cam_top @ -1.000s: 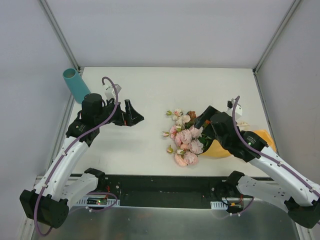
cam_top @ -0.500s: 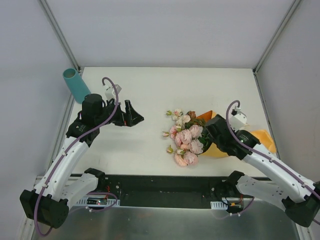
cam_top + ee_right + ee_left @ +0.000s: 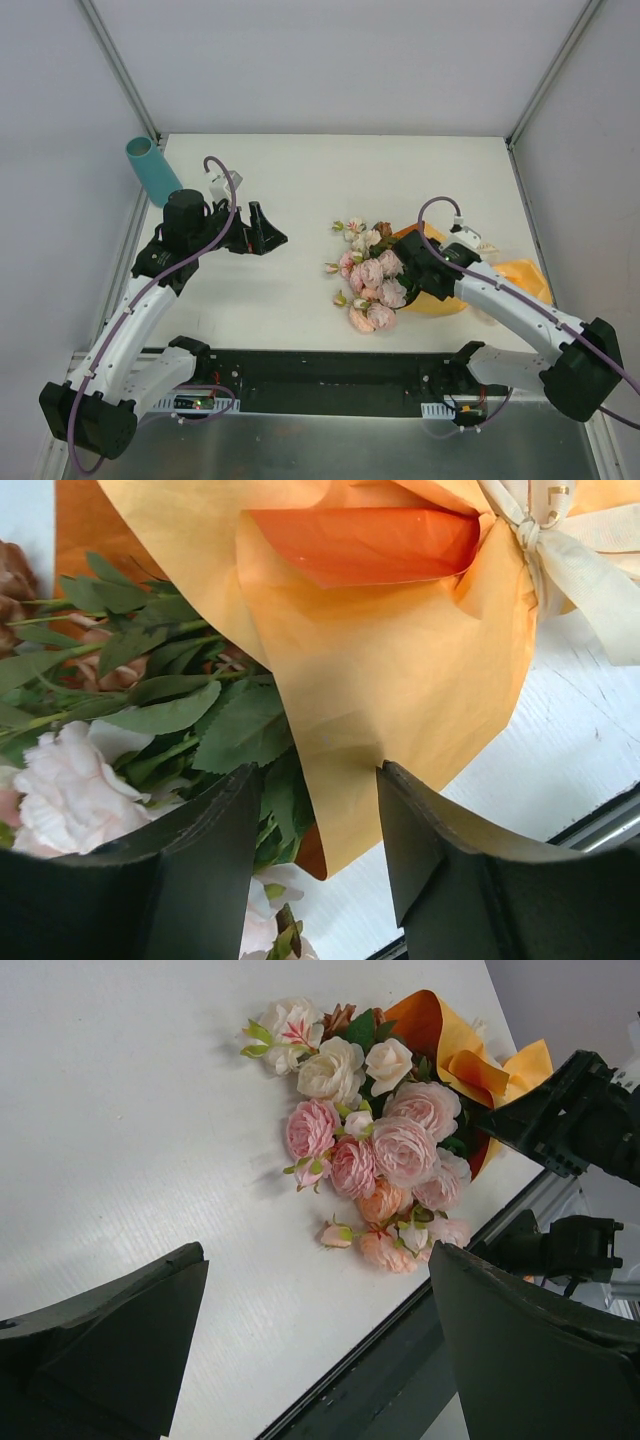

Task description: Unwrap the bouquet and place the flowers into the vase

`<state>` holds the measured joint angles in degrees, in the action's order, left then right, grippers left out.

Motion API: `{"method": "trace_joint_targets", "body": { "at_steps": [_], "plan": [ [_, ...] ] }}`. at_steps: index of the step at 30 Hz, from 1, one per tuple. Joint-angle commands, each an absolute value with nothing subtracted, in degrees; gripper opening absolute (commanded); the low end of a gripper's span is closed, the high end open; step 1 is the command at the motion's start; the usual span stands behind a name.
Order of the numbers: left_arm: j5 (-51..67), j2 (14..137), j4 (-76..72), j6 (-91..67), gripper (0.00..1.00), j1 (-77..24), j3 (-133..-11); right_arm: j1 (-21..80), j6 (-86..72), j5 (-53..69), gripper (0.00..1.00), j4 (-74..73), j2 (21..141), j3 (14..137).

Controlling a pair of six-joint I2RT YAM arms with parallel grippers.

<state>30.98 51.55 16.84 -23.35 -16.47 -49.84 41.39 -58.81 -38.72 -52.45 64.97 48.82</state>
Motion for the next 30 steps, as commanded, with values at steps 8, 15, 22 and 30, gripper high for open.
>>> {"method": "trace_joint_targets", "body": {
  "at_steps": [8,15,22,30],
  "plan": [
    [31.03,50.01,16.26,-22.33,0.98,-16.7,-49.66,40.61,-62.58,-40.34,0.4,-56.16,69.25,48.34],
    [30.59,49.83,16.26,-22.32,0.98,-16.79,-49.48,40.61,-59.16,-40.26,0.0,-52.13,69.17,49.31],
    [29.88,50.01,16.26,-22.24,0.98,-16.88,-49.48,40.61,-46.77,-34.19,0.0,-37.55,71.01,50.01],
    [29.36,50.36,16.35,-21.71,0.98,-16.96,-49.31,40.69,-49.38,-28.75,0.0,-29.89,81.19,57.82]
  ]
}}
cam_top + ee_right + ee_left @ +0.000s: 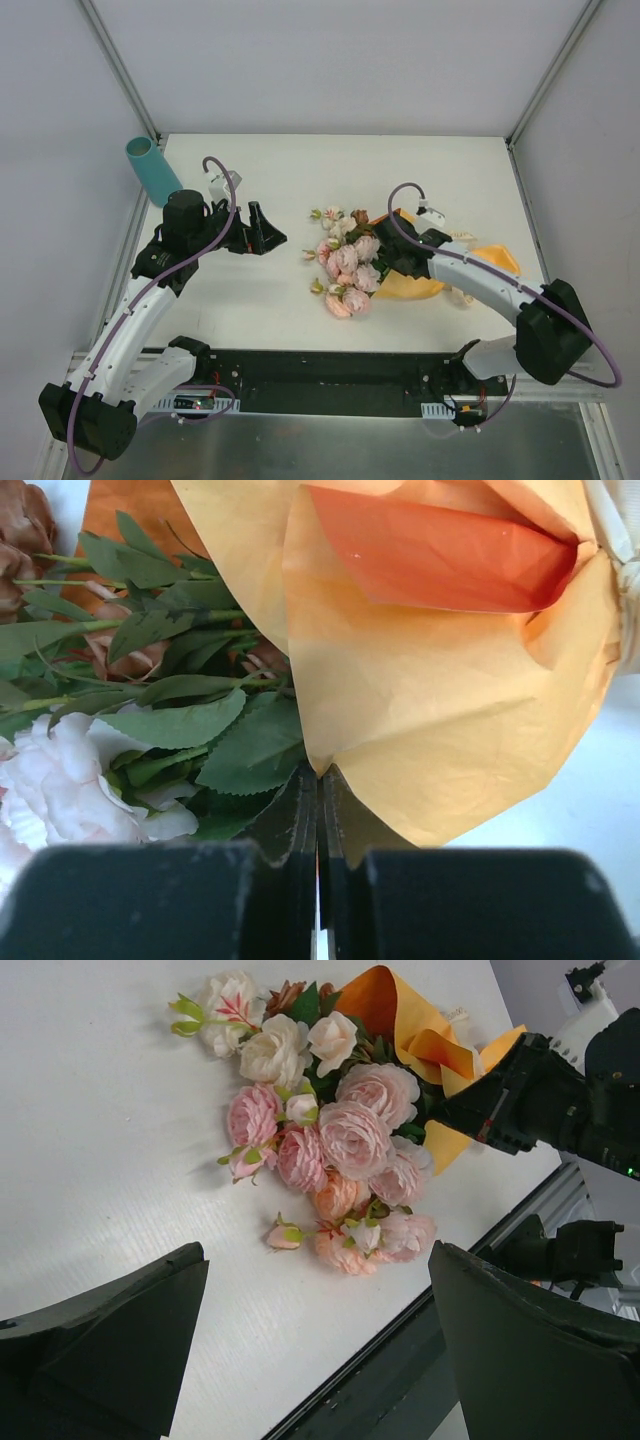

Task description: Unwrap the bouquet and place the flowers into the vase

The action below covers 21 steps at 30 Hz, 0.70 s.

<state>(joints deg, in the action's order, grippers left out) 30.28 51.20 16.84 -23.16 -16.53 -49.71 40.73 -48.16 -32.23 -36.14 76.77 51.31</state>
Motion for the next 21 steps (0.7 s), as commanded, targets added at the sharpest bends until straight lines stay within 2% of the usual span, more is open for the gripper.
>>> {"method": "trace_joint_targets", "body": {
  "at_steps": [1,9,14,18,21],
  "plan": [
    [29.09,50.45,16.35,-21.62,0.98,-16.96,-49.22,40.69,-50.26,-27.87,0.0,-29.36,82.52,58.88],
    [27.25,50.98,17.05,-20.92,0.98,-16.88,-48.78,41.31,-58.18,-20.83,0.0,-21.28,90.52,65.47],
    [26.63,51.24,17.4,-20.83,0.98,-16.88,-48.34,41.84,-56.0,-16.97,0.02,-20.57,93.43,70.92],
    [26.54,51.42,17.58,-21.44,0.98,-16.88,-48.34,41.4,-48.62,-17.31,0.3,-23.9,90.89,72.51],
    [27.07,52.64,17.93,-22.58,0.99,-16.88,-48.43,39.3,-41.59,-15.83,0.42,-25.66,87.02,71.28]
  ]
}}
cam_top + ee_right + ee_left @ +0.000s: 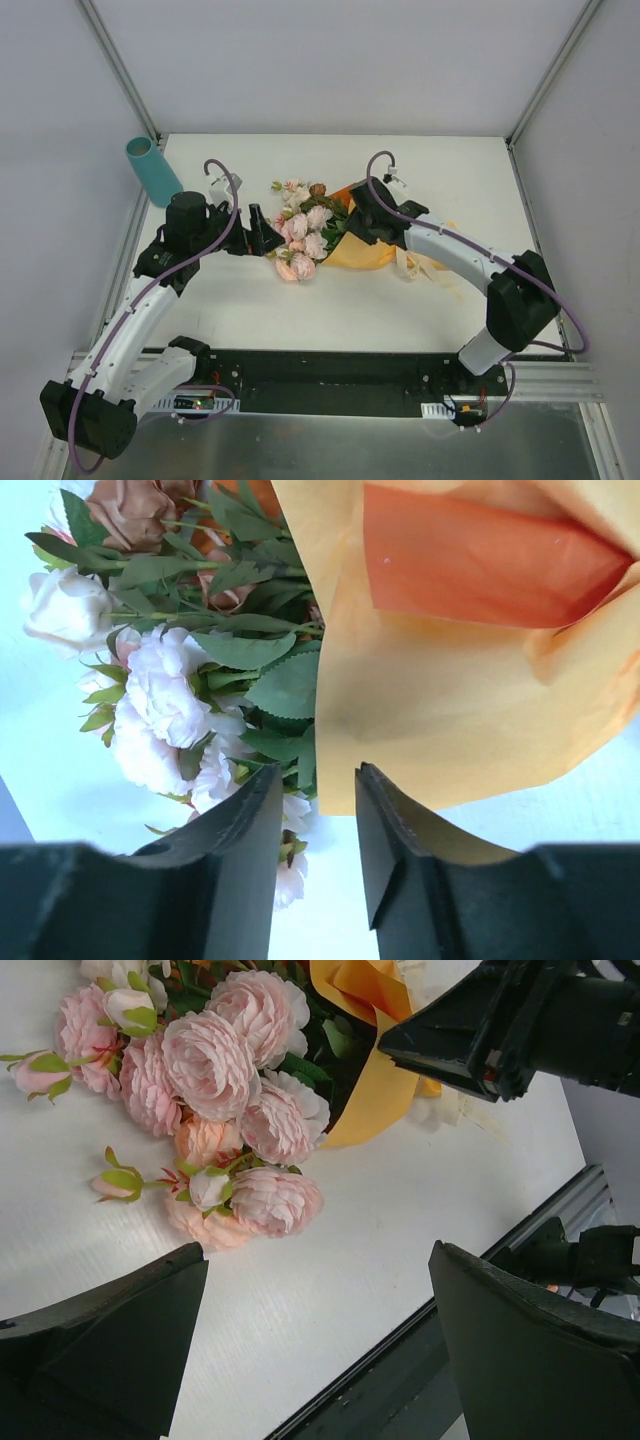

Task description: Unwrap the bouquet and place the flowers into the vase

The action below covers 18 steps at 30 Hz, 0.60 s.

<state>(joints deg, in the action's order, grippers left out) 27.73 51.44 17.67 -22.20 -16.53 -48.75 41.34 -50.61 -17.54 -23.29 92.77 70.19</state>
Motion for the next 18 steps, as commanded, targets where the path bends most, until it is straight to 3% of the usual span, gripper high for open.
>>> {"method": "trace_joint_targets", "body": {
  "at_steps": [1,4,11,18],
  "plan": [
    [27.42,53.43,18.1,-23.11,0.99,-16.88,-48.6,38.33,-39.92,-15.73,0.44,-26.88,85.71,70.93],
    [29.7,55.54,18.11,-24.95,0.99,-16.88,-49.39,35.52,-33.69,-17.57,0.47,-29.44,81.75,68.39],
    [37.33,66.33,18.19,-27.59,0.96,-16.96,-52.99,23.84,-29.62,-14.51,0.4,-31.2,74.36,60.04],
    [38.32,76.45,18.19,-30.06,0.9,-20.39,-59.67,11.7,-44.54,-7.39,0.38,-31.99,70.84,49.5]
  ]
}}
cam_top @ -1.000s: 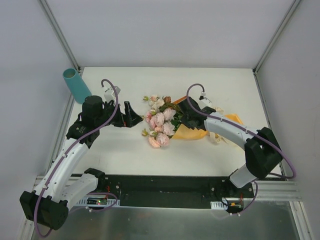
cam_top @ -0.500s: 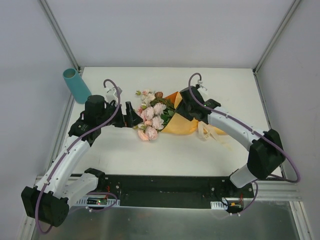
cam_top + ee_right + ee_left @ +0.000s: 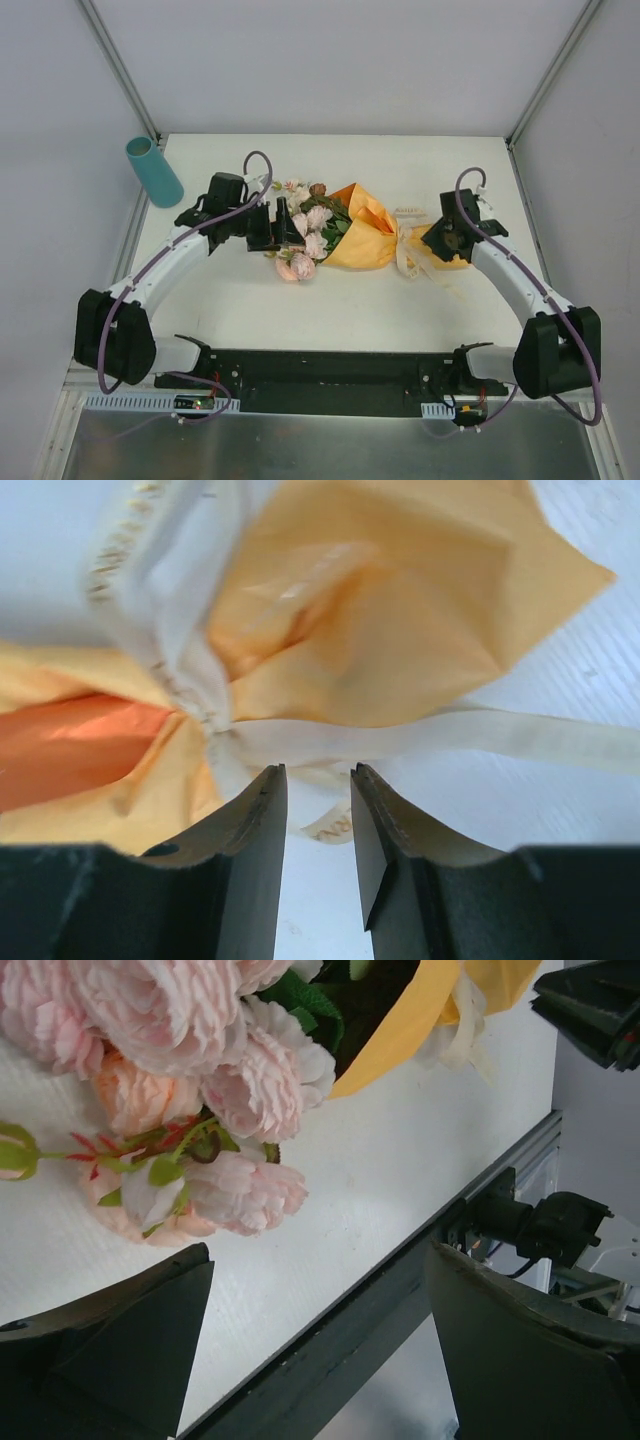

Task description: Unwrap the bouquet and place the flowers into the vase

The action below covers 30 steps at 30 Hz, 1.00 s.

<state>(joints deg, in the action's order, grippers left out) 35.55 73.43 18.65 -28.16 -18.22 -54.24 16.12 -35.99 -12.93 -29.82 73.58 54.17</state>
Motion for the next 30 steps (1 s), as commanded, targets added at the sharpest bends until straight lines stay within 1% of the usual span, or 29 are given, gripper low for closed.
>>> {"method": "trace_joint_targets", "body": {
  "at_steps": [1,4,7,9,11,13,15,17,20,25,30],
  "plan": [
    [38.76,77.94,18.28,-29.97,0.89,-20.91,-61.16,10.99,-47.17,-7.99,0.38,-31.99,70.49,48.26],
    [40.78,82.08,18.28,-29.53,0.87,-21.97,-65.81,10.02,-51.58,-8.17,0.39,-31.73,69.87,45.62],
    [40.43,86.29,18.28,-27.25,0.87,-22.5,-69.6,9.93,-51.77,-7.82,0.43,-30.24,69.87,44.04],
    [41.13,89.63,18.54,-25.85,0.86,-22.5,-72.23,9.93,-46.01,-6.78,0.47,-27.01,69.96,43.34],
    [42.35,92.8,18.72,-26.62,0.83,-22.5,-74.26,9.84,-37.65,-4.66,0.47,-22.78,69.79,42.37],
    [43.33,94.74,18.72,-26.63,0.82,-23.29,-75.93,9.58,-33.59,-7.37,0.47,-21.89,68.91,42.27],
    [42.02,95.97,18.72,-26.28,0.83,-24.25,-76.9,9.49,-28.68,-7.65,0.47,-18.82,67.59,41.84],
    [40.96,96.94,18.72,-26.1,0.83,-25.04,-78.04,9.32,-23.76,-5.46,0.48,-16.97,66.97,42.01],
    [40.52,99.05,18.72,-26.1,0.83,-26.45,-80.24,8.97,-19.53,-5.28,0.49,-17.93,66.97,43.15],
    [40.43,101.95,18.72,-25.66,0.81,-29.09,-82.44,6.51,-14.69,-0.62,0.5,-18.89,68.28,45.17],
    [40.25,104.94,18.72,-25.84,0.75,-30.06,-82.71,3.52,-12.22,9.39,0.53,-20.92,72.76,48.33]
  ]
}}
